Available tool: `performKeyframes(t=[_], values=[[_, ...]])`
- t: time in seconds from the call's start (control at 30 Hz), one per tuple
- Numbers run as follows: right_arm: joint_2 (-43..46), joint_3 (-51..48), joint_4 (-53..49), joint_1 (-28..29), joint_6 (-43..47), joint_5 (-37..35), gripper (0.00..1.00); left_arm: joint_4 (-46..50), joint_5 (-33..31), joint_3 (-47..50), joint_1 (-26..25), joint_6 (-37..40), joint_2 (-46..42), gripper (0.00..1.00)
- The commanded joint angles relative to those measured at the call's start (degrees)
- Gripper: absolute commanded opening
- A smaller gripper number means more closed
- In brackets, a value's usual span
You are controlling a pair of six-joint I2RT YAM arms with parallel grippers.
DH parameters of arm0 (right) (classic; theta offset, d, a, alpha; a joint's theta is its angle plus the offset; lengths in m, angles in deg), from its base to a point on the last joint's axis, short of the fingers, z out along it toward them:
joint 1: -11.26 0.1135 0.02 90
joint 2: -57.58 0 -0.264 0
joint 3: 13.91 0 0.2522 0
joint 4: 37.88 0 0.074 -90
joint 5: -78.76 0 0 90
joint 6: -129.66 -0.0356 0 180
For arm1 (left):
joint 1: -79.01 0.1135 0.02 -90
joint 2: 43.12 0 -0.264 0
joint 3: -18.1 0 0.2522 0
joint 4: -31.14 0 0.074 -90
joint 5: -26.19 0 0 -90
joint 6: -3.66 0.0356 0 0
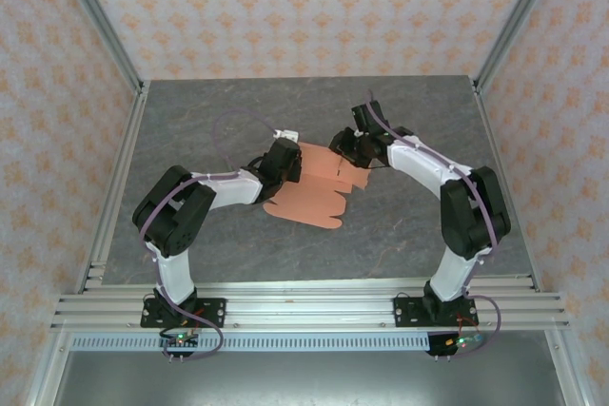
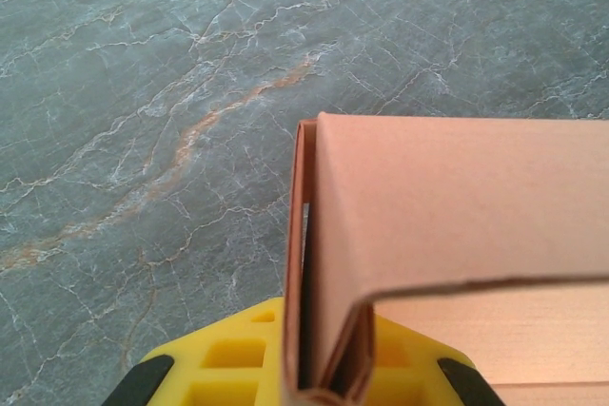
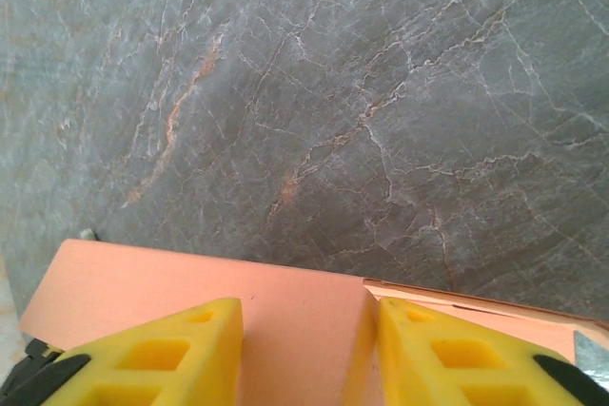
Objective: Fold the paper box
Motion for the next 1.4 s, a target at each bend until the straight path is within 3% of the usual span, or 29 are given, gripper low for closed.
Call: performKeyframes(t=[0.0,0.17,0.43,0.63,0.73,0.9,1.07,1.37], values=[[1.6,-2.4,5.3,0.1,-6.2,0.3,0.36,-2.1,-2.2,0.7,-0.6,-1.4,-2.5,0.0],[2.6,-6.3,12.9,0.1,-12.1,0.0,0.31,-1.9,-1.9,0.3,-0.8,-1.2,-2.4,0.0],[3.4,-8.6,16.8,0.1,-16.9,-1.9,0.21,-1.7,-1.9,0.2,-0.8,-1.1,-2.3,0.0],[4.2,-9.9,17.4,0.2,-17.5,-2.9,0.2,-1.6,-2.2,0.3,-0.8,-1.1,-2.5,0.0],[5.3,-9.0,14.1,0.1,-14.4,-4.2,0.28,-1.6,-2.7,0.3,-0.8,-1.3,-2.7,0.0],[10.8,-8.7,4.5,0.1,-5.3,-9.9,0.53,-0.7,-3.5,-0.2,-0.9,-1.8,-2.9,0.0],[19.5,-13.9,-0.6,0.1,2.2,-13.8,0.62,1.4,-2.1,-0.7,-0.7,-3.9,-4.0,0.0],[28.9,-26.1,4.8,1.7,6.6,-7.0,0.68,4.1,1.1,-0.5,-0.5,-8.2,-8.0,0.0]])
